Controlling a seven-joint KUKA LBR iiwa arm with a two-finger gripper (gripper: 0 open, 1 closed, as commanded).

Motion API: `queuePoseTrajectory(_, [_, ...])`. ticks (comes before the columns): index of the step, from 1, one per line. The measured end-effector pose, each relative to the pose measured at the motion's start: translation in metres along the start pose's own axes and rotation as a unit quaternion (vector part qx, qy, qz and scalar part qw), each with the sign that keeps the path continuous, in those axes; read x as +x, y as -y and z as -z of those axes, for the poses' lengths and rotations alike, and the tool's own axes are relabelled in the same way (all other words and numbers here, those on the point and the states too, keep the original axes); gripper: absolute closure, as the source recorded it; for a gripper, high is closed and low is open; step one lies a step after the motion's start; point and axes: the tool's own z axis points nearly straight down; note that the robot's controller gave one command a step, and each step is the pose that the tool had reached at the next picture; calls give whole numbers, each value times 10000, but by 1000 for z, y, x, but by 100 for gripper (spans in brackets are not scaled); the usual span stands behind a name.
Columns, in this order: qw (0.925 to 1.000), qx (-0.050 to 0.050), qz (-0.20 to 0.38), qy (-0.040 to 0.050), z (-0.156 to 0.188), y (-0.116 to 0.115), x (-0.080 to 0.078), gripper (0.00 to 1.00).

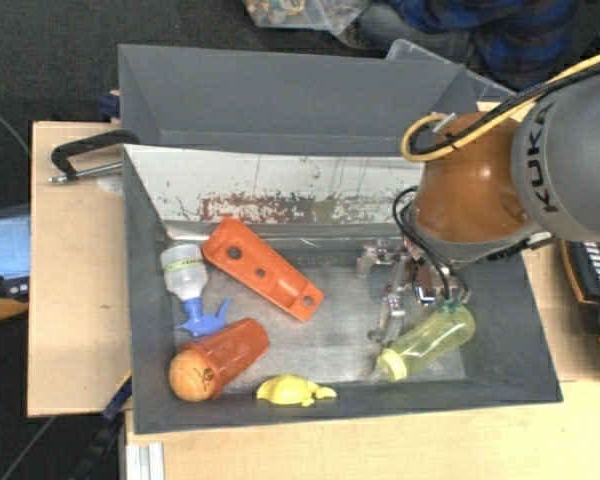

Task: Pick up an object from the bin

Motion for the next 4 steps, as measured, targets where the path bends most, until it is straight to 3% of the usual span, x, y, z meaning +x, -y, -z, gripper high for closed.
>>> queuePoseTrajectory(1, [10000,1,1,33,4,0,-1,0])
queuePoseTrajectory(2, [9999,-4,-106,43,-22,-66,-15,0])
queuePoseTrajectory(3, [9967,-8,807,28,-11,-33,1,0])
queuePoseTrajectory(4, [9999,-7,97,64,-9,-68,-16,0])
